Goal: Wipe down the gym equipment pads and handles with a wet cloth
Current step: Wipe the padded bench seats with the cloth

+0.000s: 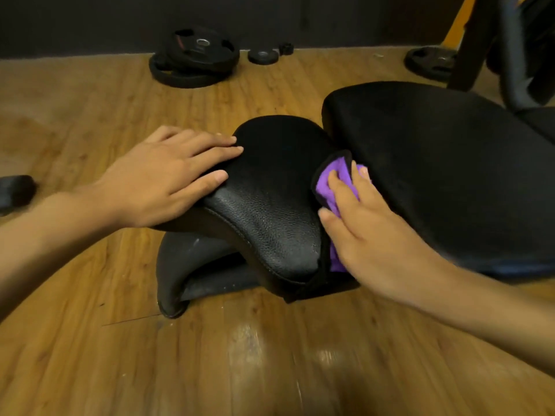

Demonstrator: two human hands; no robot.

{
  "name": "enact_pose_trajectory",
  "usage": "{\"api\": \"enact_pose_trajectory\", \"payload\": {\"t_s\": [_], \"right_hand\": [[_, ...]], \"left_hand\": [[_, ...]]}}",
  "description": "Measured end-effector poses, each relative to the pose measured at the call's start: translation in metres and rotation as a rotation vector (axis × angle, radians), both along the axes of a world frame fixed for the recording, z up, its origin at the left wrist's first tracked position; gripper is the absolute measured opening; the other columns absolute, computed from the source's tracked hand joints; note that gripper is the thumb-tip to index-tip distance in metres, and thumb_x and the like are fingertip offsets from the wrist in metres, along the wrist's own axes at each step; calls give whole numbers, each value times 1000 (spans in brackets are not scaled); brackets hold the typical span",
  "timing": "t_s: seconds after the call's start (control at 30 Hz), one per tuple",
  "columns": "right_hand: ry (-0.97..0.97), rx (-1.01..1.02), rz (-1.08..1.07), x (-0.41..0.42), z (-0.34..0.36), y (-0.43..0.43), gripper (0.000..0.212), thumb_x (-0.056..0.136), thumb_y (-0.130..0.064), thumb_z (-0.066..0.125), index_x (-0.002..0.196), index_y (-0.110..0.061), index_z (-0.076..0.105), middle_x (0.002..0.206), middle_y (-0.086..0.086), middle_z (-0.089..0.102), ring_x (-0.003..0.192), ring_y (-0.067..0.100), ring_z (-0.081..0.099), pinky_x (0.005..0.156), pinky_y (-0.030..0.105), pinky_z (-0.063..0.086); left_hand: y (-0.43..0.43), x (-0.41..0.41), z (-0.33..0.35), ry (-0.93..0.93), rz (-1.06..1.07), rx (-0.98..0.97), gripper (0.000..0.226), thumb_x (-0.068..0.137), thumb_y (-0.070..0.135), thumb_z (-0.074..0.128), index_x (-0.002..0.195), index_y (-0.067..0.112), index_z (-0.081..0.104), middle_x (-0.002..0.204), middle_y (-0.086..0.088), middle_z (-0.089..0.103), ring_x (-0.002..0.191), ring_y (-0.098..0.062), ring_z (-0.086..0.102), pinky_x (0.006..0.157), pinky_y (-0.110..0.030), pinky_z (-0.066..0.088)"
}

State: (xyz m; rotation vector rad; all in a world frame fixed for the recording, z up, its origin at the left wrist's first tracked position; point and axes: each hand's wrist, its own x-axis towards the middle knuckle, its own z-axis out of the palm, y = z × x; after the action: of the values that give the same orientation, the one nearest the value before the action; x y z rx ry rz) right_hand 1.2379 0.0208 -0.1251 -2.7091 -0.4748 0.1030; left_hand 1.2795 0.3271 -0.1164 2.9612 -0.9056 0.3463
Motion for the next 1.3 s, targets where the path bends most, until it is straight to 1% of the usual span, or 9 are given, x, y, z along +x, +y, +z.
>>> {"api": "enact_pose_trajectory", "payload": {"t_s": [0.17, 0.3, 0.47, 0.57, 0.67, 0.77, 0.9, 1.07, 1.3], "right_hand": [[-54, 71, -137, 50, -1, 26, 57, 110, -39, 36, 157, -8, 30, 168, 19, 13, 157, 30, 5, 124, 32, 9], [-227, 138, -51, -25, -18, -6, 60, 109, -41, 31, 159, -8, 29, 168, 14, 18, 157, 23, 9, 115, 5, -7], [-297, 145, -86, -17, -20, 22, 62, 103, -43, 29, 154, -10, 43, 162, 12, 36, 154, 25, 25, 126, 37, 21], [-568, 11, 198, -25, -29, 23, 49, 107, -35, 40, 146, -11, 55, 152, 13, 52, 143, 27, 46, 118, 42, 39], [-734, -67, 558, -34, -46, -24, 41, 108, -21, 53, 147, -12, 54, 154, 15, 47, 145, 30, 43, 119, 47, 37], [-786, -111, 562, -28, -40, -9, 37, 104, -18, 57, 141, -13, 62, 151, 15, 52, 142, 34, 47, 117, 50, 38], [-827, -433, 742, -27, -41, 62, 33, 99, -22, 49, 119, -17, 74, 142, 17, 60, 141, 43, 45, 121, 54, 27], [-760, -87, 761, -34, -52, -20, 22, 107, -15, 55, 103, -11, 76, 148, 18, 53, 141, 35, 48, 115, 52, 40], [-801, -531, 746, -32, -46, 72, 36, 102, -25, 48, 127, -12, 70, 142, 24, 58, 144, 44, 40, 124, 55, 18]], "left_hand": [[-3, 1, 1, 4, -9, 41, 65, 108, 57, 20, 157, 21, 43, 160, -1, 45, 143, -23, 45, 115, -42, 27], [-4, -3, 1, -18, -9, 64, 65, 108, 56, 20, 157, 19, 44, 160, -3, 46, 142, -25, 47, 114, -43, 29], [-8, -5, 4, 19, 36, -4, 65, 107, 57, 24, 155, 20, 48, 159, -1, 47, 143, -24, 46, 113, -45, 31], [-10, -6, 4, 44, 41, -2, 67, 107, 58, 22, 156, 20, 46, 160, -2, 46, 145, -22, 43, 113, -46, 32], [-13, -8, 5, 65, 37, -3, 67, 107, 58, 22, 156, 18, 45, 160, -3, 44, 147, -22, 41, 114, -47, 33], [-12, -11, 6, 57, 36, -4, 65, 108, 55, 25, 156, 17, 45, 160, -5, 45, 148, -23, 40, 117, -50, 35], [-14, -11, 8, 78, 33, 0, 64, 108, 52, 26, 157, 15, 42, 161, -6, 43, 148, -24, 40, 117, -51, 36], [-16, -13, 8, 52, 2, 61, 67, 108, 55, 24, 159, 14, 39, 163, -7, 40, 147, -26, 40, 116, -49, 38], [-14, -16, 9, 46, -2, 49, 65, 108, 52, 26, 160, 14, 38, 163, -7, 39, 148, -25, 39, 115, -44, 40]]}}
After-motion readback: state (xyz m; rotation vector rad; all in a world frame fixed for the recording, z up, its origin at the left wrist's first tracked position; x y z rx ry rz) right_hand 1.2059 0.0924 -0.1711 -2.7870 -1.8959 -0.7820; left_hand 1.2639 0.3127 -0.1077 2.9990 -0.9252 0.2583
